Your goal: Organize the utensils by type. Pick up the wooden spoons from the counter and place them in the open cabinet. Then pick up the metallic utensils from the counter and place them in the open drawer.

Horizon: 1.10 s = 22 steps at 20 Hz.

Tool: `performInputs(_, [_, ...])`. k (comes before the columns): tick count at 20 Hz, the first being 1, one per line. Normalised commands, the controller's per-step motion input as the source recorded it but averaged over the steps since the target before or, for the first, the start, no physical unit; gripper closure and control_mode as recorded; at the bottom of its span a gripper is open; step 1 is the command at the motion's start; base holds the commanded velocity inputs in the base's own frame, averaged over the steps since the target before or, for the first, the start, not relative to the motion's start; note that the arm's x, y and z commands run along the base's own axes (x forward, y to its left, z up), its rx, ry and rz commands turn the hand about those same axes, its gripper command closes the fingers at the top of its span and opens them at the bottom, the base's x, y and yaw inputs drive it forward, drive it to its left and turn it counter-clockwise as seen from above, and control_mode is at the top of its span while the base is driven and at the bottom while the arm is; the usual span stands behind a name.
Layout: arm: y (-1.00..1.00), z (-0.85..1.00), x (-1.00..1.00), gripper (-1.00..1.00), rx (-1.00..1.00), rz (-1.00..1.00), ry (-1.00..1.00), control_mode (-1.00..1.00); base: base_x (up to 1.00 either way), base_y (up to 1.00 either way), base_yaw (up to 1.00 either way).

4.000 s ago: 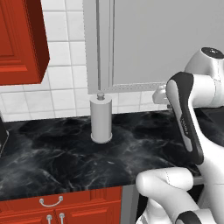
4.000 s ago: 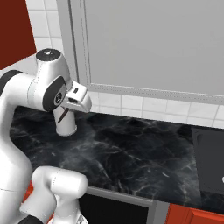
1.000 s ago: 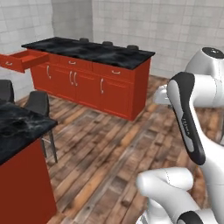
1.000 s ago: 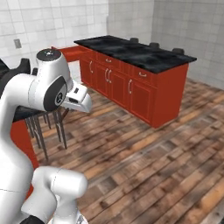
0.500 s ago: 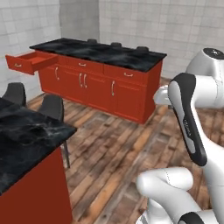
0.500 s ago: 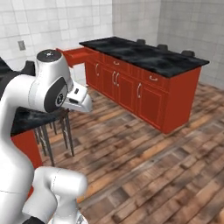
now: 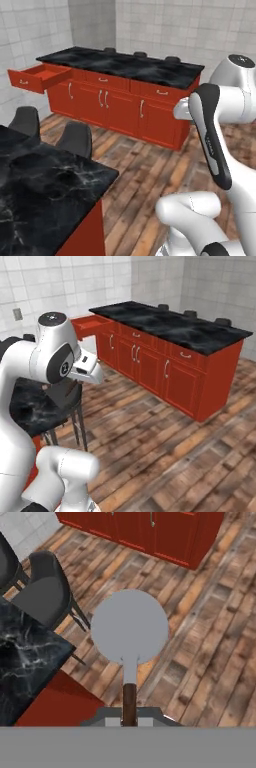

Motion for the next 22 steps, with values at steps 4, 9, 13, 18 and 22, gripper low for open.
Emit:
performInputs(4, [0.0, 0.0, 0.0, 1.0, 0.0, 0.0, 0.0, 1.0, 1.0, -0.02, 0.01])
performInputs(9, [0.0, 0.0, 0.0, 1.0, 0.0, 0.0, 0.0, 1.0, 1.0, -0.13, 0.1])
performInputs(13, [0.0, 0.0, 0.0, 1.0, 0.0, 0.0, 0.0, 1.0, 1.0, -0.18, 0.16])
performInputs(18, [0.0, 0.0, 0.0, 1.0, 0.0, 0.0, 0.0, 1.0, 1.0, -0.18, 0.19])
performInputs(22, [0.0, 0.0, 0.0, 1.0, 0.0, 0.0, 0.0, 1.0, 1.0, -0.24, 0.24])
